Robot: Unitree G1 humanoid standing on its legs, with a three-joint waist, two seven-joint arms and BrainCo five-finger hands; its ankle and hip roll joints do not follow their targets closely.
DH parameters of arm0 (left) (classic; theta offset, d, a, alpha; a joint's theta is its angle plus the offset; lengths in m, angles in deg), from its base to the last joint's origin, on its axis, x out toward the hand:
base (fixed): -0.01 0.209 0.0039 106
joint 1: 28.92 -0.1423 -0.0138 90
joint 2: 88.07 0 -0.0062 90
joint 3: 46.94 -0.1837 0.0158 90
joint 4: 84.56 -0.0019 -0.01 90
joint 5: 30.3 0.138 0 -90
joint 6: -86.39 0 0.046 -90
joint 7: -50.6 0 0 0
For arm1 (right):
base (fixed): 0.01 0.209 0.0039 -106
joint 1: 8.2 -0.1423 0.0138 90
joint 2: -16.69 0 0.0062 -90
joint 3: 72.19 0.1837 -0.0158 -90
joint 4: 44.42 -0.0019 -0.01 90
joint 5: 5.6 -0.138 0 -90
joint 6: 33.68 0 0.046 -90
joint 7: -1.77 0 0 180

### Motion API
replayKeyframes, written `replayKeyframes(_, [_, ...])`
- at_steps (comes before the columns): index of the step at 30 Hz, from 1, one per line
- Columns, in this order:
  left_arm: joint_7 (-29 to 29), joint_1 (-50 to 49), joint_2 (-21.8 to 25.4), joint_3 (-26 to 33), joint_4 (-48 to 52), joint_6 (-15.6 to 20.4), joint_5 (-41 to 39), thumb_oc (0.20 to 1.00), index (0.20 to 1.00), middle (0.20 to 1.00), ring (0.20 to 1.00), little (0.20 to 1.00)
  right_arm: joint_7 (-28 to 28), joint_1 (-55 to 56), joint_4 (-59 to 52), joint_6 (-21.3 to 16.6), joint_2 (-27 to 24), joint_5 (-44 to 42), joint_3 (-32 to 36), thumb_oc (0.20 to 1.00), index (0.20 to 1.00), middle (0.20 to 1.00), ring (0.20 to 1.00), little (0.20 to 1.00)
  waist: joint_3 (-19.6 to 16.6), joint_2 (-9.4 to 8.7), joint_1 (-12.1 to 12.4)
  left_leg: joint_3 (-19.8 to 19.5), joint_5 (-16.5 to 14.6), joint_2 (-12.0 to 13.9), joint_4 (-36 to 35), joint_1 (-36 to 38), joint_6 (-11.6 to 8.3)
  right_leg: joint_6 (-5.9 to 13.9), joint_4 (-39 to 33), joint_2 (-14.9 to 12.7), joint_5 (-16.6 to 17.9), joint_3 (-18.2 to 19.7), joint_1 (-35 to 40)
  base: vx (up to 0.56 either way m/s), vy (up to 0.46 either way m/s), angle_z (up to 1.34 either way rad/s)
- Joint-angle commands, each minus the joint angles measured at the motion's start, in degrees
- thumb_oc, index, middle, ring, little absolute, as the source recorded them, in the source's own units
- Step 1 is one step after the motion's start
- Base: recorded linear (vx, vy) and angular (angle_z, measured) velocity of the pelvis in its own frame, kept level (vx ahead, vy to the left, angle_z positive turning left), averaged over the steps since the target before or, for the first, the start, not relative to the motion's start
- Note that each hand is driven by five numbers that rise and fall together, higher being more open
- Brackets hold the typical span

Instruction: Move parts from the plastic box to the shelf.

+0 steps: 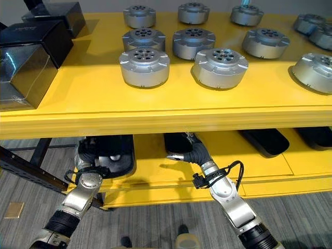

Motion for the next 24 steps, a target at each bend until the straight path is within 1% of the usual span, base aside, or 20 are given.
replayKeyframes(1, [3.77,5.01,3.34,0.9,-1.0,2.37,3.48,0.2,0.2,0.2,0.2,0.2,-1.12,-1.03,-3.71,-1.55,0.19,-0.33,1.15,1.0,1.0,1.0,1.0,1.0,-0.75,-1.35,0.27,-2.09,-2.15,0.71,4.21,-3.17,-0.02,1.34,6.7,0.13,-5.18,-0.7,-0.4,0.08,0.087,-0.2])
replayKeyframes(2, [4.22,5.51,3.44,1.05,-3.64,2.85,3.86,0.2,0.2,0.2,0.2,0.2,-1.79,-0.97,-3.49,-1.55,-0.16,-0.36,1.16,1.0,1.0,1.0,1.0,1.0,-0.61,-1.23,-0.22,-1.74,-2.32,0.7,4.64,-3.27,0.1,1.34,7.03,0.2,-5.24,-0.11,-0.79,0.07,0.09,-0.23])
replayKeyframes(8, [6.15,9.79,4.98,0.62,-13.87,2.58,5.0,0.2,0.2,0.2,0.2,0.2,-3.22,-2.55,-3.04,-1.51,-1.82,-0.05,1.02,1.0,1.0,1.0,1.0,1.0,0.43,-0.69,-2.56,-0.18,-3.33,0.26,6.9,-4.3,0.55,1.59,8.82,0.49,-5.34,2.73,-3.26,0.01,0.08,-0.23])
replayKeyframes(13, [6.72,12.97,5.98,0.45,-19.53,2.2,4.52,0.2,0.2,0.2,0.2,0.2,-3.65,-3.32,-3.34,-1.45,-3.29,0.16,1.24,1.0,1.0,1.0,1.0,1.0,1.35,-0.47,-4.07,1.14,-3.96,0.13,8.79,-5.52,0.68,1.88,9.57,0.43,-5.09,4.28,-4.95,-0.03,0.073,-0.23])
replayKeyframes(17, [6.66,15.29,7.07,1.17,-24.21,2.75,4.77,0.2,0.2,0.2,0.2,0.2,-4.13,-3.78,-3.45,-1.56,-4.58,-0.33,1.55,1.0,1.0,1.0,1.0,1.0,2.02,-0.48,-4.92,1.82,-4.44,-0.01,9.82,-6.24,0.82,2.06,10.08,0.39,-5.02,5.13,-5.94,-0.03,0.056,-0.05])
replayKeyframes(22, [5.49,20.29,11.62,1.45,-30.38,2.0,3.47,0.2,0.2,0.2,0.2,0.2,-3.51,-6.03,-3.79,-1.41,-6.61,-1.08,0.99,1.0,1.0,1.0,1.0,1.0,4.06,-0.82,-6.23,2.89,-5.2,-0.31,11.39,-8.25,0.97,2.34,10.45,0.3,-4.63,6.58,-8.32,-0.09,0.068,-0.18])
replayKeyframes(24, [5.45,21.4,12.73,1.42,-31.77,2.22,3.12,0.2,0.2,0.2,0.2,0.2,-3.14,-6.61,-3.89,-1.39,-7.29,-1.35,0.87,1.0,1.0,1.0,1.0,1.0,4.66,-0.96,-6.51,3.18,-5.42,-0.36,11.98,-8.93,1.02,2.35,10.66,0.24,-4.55,6.89,-9.03,-0.07,0.057,-0.03])
